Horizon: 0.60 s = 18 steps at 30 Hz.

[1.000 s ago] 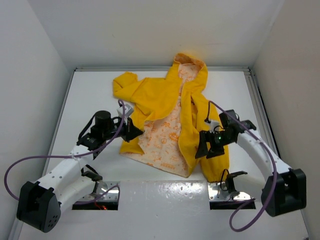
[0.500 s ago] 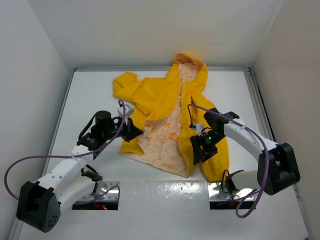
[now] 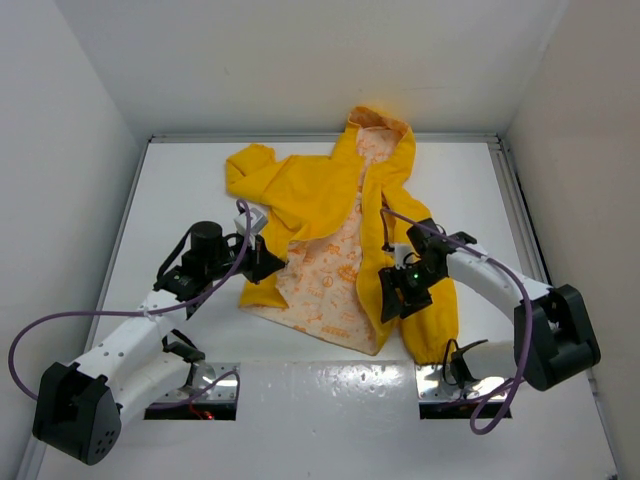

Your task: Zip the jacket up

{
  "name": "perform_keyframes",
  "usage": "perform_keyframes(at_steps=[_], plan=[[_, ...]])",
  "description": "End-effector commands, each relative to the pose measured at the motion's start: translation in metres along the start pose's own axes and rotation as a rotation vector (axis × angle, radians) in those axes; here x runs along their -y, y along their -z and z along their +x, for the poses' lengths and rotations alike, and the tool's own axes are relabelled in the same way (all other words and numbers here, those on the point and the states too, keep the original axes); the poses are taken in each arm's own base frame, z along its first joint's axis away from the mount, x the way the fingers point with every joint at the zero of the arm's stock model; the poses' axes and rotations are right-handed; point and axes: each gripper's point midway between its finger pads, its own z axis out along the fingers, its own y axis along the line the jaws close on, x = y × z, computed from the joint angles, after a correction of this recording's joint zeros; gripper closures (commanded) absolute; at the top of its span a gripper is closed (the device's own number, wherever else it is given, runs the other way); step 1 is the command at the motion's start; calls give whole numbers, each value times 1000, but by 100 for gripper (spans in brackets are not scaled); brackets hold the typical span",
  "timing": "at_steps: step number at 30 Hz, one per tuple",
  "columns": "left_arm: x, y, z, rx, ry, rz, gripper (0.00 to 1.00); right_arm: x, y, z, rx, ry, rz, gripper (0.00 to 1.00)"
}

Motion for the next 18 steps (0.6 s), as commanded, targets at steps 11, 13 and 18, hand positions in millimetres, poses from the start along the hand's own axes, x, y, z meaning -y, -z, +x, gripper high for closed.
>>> perform_keyframes(at_steps=[11,13,18], plan=[[5,0,-9,28,-43,16,100,-12,18,-26,146,82,-7,46],[5,0,-9,28,-43,16,100,-11,16,-28,161,89,-5,42],[4,-2,-9,28,-34,16,100,5,-3,-23,167,97,20,41]])
